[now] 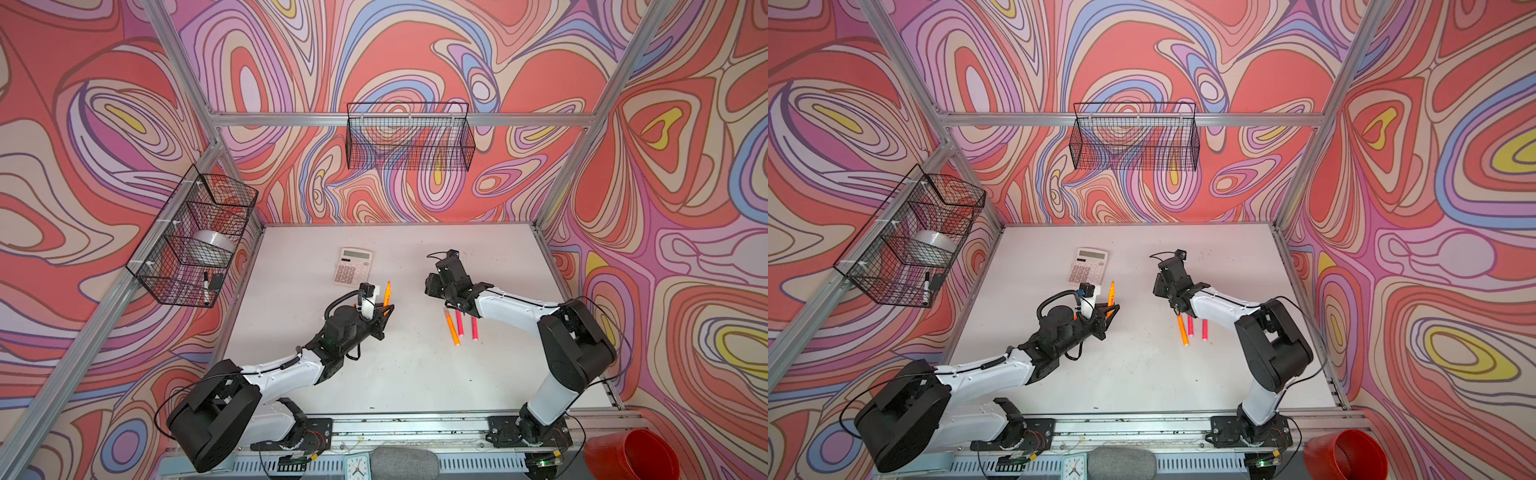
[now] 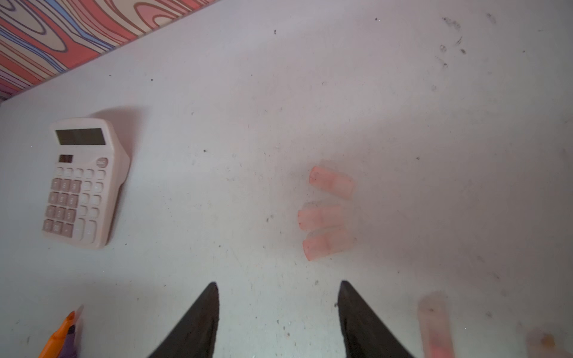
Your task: Insert the pens into the pen caps
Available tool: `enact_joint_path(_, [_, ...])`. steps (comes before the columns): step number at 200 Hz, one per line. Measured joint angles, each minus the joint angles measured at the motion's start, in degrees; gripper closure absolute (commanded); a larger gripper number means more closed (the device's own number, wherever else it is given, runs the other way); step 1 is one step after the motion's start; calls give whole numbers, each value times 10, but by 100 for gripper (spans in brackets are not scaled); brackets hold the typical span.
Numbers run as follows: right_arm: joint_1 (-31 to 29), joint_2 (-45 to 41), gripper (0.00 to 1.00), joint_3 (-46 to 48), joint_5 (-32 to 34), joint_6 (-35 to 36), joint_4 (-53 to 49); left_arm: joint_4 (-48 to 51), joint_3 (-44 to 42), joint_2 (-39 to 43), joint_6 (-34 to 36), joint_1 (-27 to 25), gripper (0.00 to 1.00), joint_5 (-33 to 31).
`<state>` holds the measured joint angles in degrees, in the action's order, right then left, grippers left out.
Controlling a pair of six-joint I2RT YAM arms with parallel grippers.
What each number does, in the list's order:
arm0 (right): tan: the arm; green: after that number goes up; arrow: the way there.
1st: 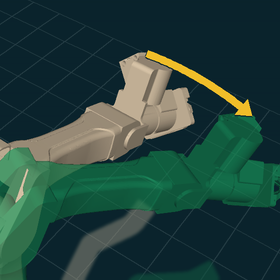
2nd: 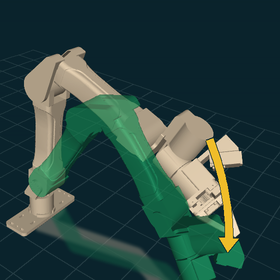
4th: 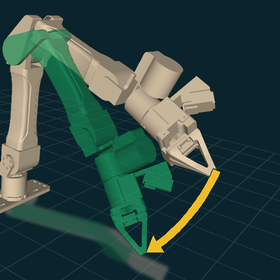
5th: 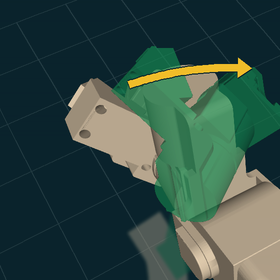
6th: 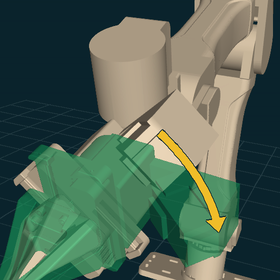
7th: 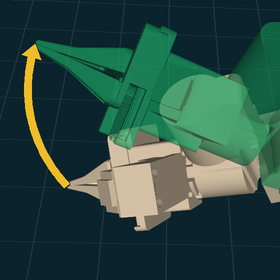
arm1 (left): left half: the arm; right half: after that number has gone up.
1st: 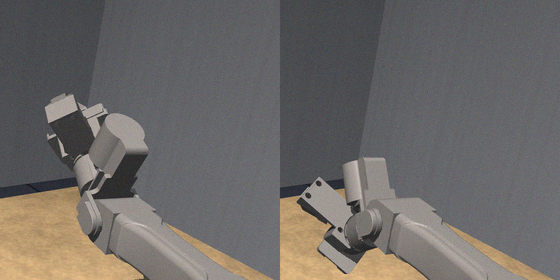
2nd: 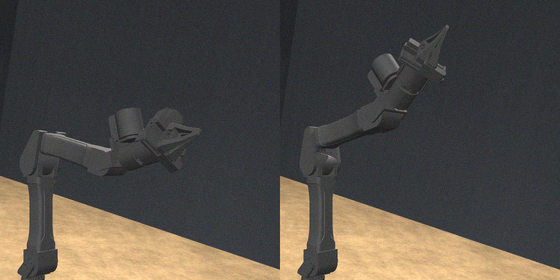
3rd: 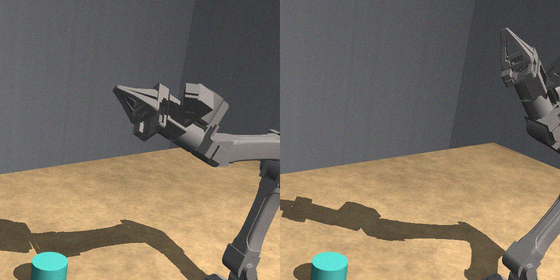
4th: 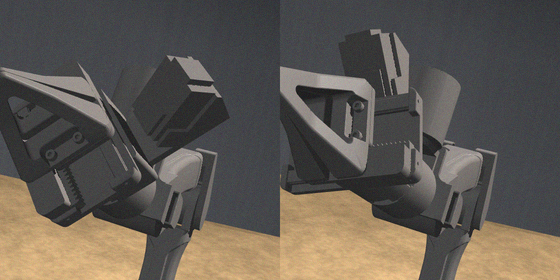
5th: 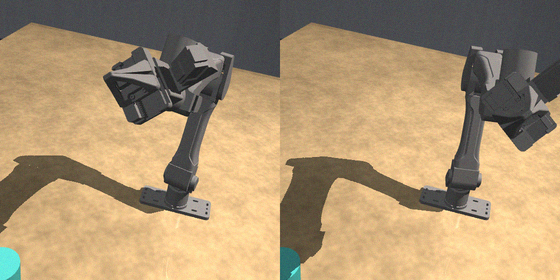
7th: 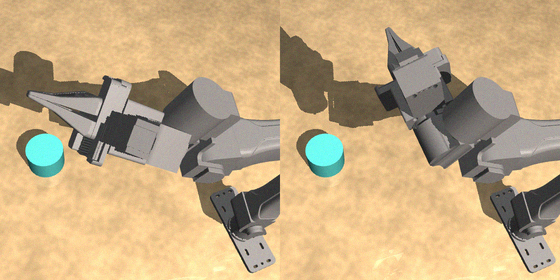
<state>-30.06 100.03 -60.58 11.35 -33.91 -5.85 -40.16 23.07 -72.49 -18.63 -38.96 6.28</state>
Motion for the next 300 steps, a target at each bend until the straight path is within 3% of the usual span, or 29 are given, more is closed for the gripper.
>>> enact_joint_path(64, [24,91,32,-71,12,33,-69,0,3,-2,0,0,100,14])
enact_joint_path(121, [28,115,34,-86,6,39,-96,0,10,-5,0,0,100,26])
enact_joint_path(255, [47,117,51,-78,-4,21,-103,1,16,-8,-1,0,100,43])
enact_joint_path(300, [52,104,62,-59,0,11,-97,1,17,-8,-1,0,100,45])
